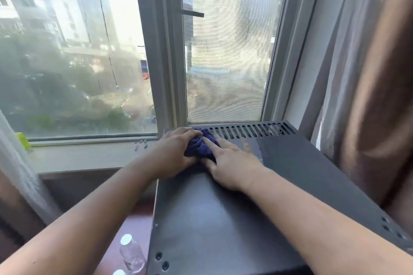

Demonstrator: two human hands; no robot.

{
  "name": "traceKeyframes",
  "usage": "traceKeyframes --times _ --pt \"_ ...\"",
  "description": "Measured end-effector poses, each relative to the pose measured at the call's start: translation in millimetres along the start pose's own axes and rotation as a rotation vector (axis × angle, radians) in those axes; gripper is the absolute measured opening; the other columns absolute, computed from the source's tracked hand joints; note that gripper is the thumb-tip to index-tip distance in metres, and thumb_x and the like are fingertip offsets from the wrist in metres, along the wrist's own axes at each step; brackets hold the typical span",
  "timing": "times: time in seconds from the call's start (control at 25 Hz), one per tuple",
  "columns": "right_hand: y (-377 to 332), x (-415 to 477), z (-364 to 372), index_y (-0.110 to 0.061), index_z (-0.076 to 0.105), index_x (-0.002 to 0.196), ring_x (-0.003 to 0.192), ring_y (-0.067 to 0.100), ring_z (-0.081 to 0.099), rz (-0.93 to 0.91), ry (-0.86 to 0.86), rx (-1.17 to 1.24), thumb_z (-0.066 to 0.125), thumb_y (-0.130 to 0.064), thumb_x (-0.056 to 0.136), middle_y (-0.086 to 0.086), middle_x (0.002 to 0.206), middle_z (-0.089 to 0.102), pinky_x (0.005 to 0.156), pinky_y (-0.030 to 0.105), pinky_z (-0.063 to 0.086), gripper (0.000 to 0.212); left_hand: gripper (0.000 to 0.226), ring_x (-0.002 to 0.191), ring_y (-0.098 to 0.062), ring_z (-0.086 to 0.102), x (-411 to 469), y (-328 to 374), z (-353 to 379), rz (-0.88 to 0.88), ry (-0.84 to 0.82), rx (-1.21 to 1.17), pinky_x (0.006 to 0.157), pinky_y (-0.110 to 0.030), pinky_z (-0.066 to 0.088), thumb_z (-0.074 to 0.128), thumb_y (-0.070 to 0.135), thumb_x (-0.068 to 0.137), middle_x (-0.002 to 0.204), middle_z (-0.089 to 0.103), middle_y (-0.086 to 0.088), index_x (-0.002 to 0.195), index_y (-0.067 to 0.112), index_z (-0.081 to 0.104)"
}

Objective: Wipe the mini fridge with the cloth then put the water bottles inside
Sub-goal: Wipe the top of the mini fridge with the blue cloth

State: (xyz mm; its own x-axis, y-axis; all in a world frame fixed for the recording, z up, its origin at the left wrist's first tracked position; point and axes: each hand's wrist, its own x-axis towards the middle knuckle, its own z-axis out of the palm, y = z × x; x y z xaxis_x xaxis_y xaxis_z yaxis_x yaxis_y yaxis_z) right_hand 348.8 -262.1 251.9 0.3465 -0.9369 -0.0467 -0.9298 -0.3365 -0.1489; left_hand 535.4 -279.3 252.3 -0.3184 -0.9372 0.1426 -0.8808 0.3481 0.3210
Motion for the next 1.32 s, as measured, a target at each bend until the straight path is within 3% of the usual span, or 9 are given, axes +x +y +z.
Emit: traceKeyframes --times 0.28,0.56,0.76,0.88,1.16,1.32 --pt "110.2 -69.0 -15.3 -0.040 0.004 0.161 0.157 0.012 0.013 0.244 0.031 -0.016 0.027 -0.056 0.103 -0.005 0.172 0.009 0.125 0.054 -0.003 0.064 0.072 0.147 -0.034 0.040 51.6 125.9 41.7 0.164 -0.150 0.003 0.122 -0.034 0.027 0.066 0.038 0.095 0.160 0.041 -0.012 0.158 0.022 0.036" --pt "170.3 -165.2 -15.3 -0.046 0.009 0.159 0.156 0.008 0.016 0.325 0.086 0.069 0.034 -0.059 0.100 -0.012 0.171 0.012 0.126 0.052 0.002 0.065 0.070 0.144 -0.037 0.041 24.7 224.7 78.0 0.269 -0.138 0.028 0.120 -0.034 0.026 0.066 0.031 0.094 0.158 0.041 -0.018 0.156 0.016 0.038" --pt "166.2 -204.7 -13.0 -0.051 0.009 0.157 0.157 0.007 0.011 0.209 0.092 0.134 0.039 -0.055 0.100 -0.012 0.171 0.008 0.126 0.049 0.000 0.065 0.073 0.144 -0.037 0.042 -26.5 236.6 78.0 0.236 -0.077 0.006 0.123 -0.039 0.029 0.067 0.043 0.093 0.156 0.045 -0.014 0.156 0.021 0.038" --pt "163.1 -217.0 -10.7 -0.054 0.007 0.156 0.157 0.006 0.008 0.133 0.074 0.137 0.039 -0.056 0.099 -0.013 0.171 0.006 0.127 0.050 -0.002 0.065 0.077 0.151 -0.028 0.036 -59.6 237.6 71.0 0.188 -0.068 -0.020 0.126 -0.040 0.027 0.062 0.056 0.093 0.163 0.038 -0.004 0.159 0.030 0.032" --pt "145.5 -208.9 -12.0 -0.057 0.006 0.155 0.157 0.005 0.004 -0.042 -0.017 0.139 0.036 -0.056 0.102 -0.016 0.171 0.004 0.125 0.051 -0.009 0.061 0.075 0.150 -0.014 0.036 -101.8 217.0 56.4 0.083 -0.043 0.052 0.123 -0.035 0.032 0.060 0.053 0.095 0.165 0.032 0.011 0.159 0.041 0.023" --pt "123.1 -177.1 -10.0 -0.054 0.004 0.156 0.158 0.009 0.004 -0.080 -0.037 0.128 0.034 -0.055 0.103 -0.012 0.172 0.003 0.124 0.056 -0.007 0.062 0.072 0.146 -0.013 0.043 -92.5 184.1 45.2 0.023 -0.029 0.058 0.121 -0.034 0.036 0.065 0.049 0.093 0.159 0.041 0.012 0.156 0.042 0.030"
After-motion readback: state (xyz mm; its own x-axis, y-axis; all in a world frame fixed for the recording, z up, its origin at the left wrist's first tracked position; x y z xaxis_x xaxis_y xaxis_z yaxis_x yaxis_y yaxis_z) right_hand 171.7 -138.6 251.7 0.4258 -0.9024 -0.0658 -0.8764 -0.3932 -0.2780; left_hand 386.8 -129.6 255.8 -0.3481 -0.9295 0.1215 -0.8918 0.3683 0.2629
